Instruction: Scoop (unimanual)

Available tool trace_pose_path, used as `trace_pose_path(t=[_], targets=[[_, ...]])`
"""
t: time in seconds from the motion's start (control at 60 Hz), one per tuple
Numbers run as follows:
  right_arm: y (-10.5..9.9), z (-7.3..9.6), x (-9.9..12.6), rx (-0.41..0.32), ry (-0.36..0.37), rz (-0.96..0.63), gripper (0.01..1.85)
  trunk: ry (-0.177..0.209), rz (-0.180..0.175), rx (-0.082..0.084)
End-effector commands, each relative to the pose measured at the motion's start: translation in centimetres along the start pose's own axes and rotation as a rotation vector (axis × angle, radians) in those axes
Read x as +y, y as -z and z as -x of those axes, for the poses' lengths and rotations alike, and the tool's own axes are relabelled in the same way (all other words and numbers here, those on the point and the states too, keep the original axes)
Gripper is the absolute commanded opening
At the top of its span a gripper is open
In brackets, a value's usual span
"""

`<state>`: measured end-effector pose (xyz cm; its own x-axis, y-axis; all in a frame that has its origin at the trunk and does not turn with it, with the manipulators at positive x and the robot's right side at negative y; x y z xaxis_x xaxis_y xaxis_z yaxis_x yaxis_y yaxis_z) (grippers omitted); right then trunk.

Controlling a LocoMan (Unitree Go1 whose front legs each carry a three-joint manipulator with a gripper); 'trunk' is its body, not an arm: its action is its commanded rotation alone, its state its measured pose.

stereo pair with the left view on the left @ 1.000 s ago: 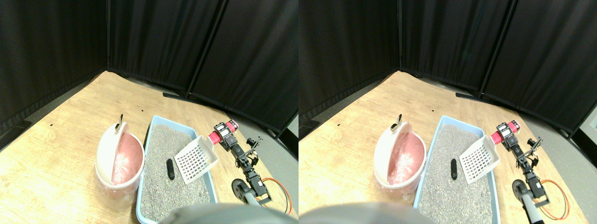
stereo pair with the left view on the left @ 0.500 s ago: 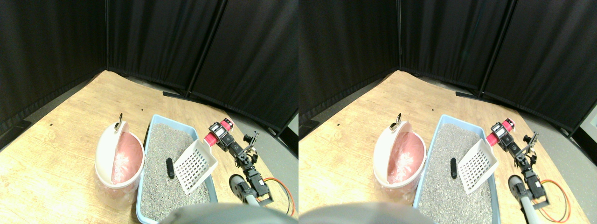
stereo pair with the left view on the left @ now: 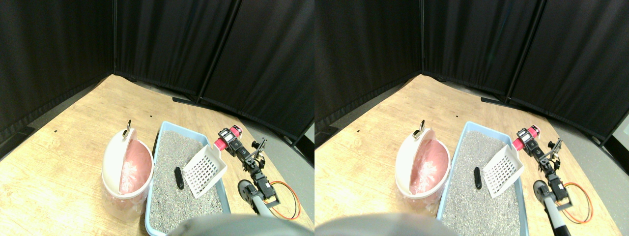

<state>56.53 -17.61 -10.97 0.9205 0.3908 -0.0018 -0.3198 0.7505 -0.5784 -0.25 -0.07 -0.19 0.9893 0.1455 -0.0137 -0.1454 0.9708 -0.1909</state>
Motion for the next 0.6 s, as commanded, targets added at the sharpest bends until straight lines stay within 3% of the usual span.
trace_pose_path(t=[0.017,0.217,0.417,0.45,0.517,0.6], targets=[[-1.0,-0.2,-0.7,-0.064,0.021,0.044,0.06,-0.009,0.000,0.010],[-1.2,-0.4,0.7,-0.128,-0.036,0.035,0.06,-0.010,-0.003,0.009],[-0.8,-0.7,2.8,-0.126,-0.085,-0.014,0.06,-0.020,0.003,0.010],[-0.7,-0.4,3.6,-0.091,-0.094,-0.033,0.06,-0.022,0.005,0.011],[-0.3,-0.3,4.8,-0.090,-0.140,-0.054,0.06,-0.025,0.011,0.007],[0.2,-0.3,6.1,-0.110,-0.187,-0.059,0.06,-0.031,0.020,0.016]])
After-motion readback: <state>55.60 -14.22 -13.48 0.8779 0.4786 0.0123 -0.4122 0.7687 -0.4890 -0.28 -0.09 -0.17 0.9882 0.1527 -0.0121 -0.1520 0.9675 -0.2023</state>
